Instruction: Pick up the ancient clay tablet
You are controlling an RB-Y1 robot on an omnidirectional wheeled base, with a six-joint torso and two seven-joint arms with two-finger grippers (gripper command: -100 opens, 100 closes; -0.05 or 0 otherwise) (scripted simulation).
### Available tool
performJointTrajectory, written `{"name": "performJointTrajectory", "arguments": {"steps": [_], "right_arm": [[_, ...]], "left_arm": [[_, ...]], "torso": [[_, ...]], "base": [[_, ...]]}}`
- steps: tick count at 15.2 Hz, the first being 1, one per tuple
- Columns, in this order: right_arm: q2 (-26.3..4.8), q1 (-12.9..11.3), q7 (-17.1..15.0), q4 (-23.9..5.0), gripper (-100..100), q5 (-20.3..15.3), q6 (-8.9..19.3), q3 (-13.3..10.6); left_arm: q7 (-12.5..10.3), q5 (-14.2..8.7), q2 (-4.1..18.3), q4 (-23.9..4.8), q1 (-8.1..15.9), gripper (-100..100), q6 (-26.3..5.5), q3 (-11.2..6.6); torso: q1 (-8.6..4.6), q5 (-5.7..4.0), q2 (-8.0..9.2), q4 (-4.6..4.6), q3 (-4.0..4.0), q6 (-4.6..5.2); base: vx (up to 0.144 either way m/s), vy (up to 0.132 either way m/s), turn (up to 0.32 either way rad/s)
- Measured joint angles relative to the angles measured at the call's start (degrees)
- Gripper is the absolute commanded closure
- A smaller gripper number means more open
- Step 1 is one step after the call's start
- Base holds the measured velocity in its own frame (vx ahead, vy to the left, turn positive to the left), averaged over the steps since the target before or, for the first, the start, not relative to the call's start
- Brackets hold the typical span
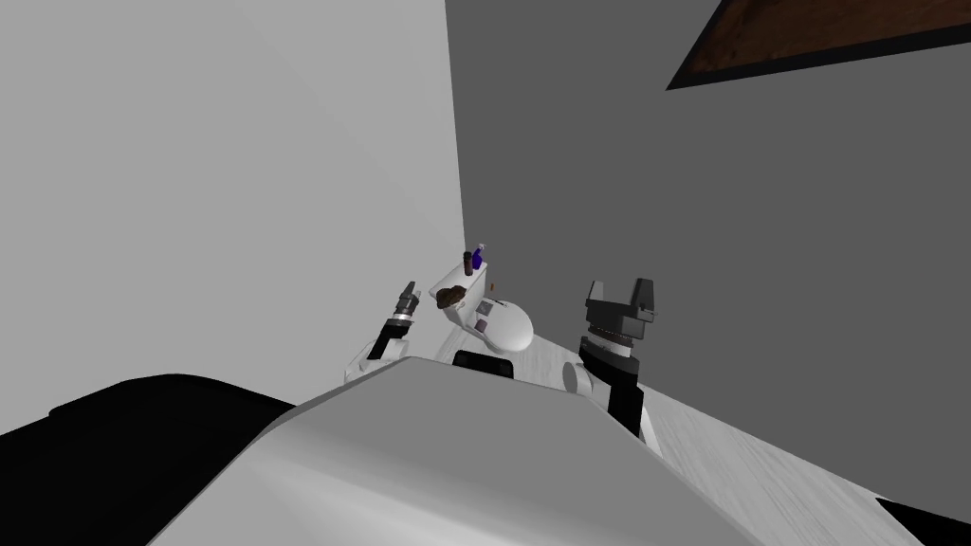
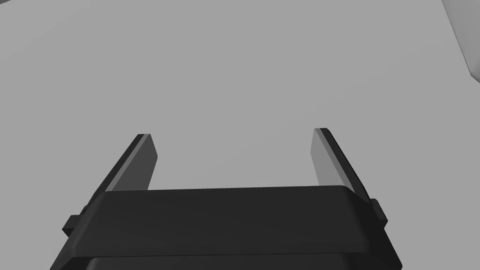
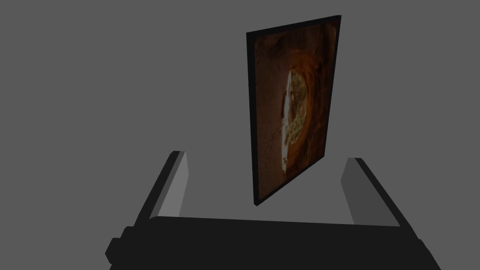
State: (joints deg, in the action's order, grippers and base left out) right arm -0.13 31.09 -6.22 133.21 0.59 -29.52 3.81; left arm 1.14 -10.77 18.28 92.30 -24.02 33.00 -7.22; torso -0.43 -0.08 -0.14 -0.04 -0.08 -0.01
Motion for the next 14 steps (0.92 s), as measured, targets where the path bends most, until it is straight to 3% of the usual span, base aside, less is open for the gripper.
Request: {"name": "performJointTrajectory", "arguments": {"steps": [3, 9, 14], "right_arm": [[0.00, 0.00, 0.00, 0.00, 0, 0.00, 0.00, 0.00], [0.00, 0.00, 0.00, 0.00, 0, 0.00, 0.00, 0.00], [-0.01, 0.00, 0.00, 0.00, 0, 0.00, 0.00, 0.00]], "left_arm": [[-0.05, -0.52, -3.08, -2.37, -0.05, -100, -1.52, -0.58], [-0.49, -1.02, -8.62, -7.93, 0.58, -100, -1.07, -1.00], [-0.55, -1.36, -14.13, -10.17, 1.60, -100, -1.78, -1.41]], "torso": [[-0.17, -0.05, 0.00, 0.00, 0.00, 0.00], [0.12, 0.02, -0.03, 0.00, -0.02, 0.02], [0.19, 0.03, -0.02, 0.00, -0.01, 0.02]], "base": [[0.020, -0.125, 0.060], [0.022, -0.067, 0.024], [0.016, -0.048, 0.009]]}}
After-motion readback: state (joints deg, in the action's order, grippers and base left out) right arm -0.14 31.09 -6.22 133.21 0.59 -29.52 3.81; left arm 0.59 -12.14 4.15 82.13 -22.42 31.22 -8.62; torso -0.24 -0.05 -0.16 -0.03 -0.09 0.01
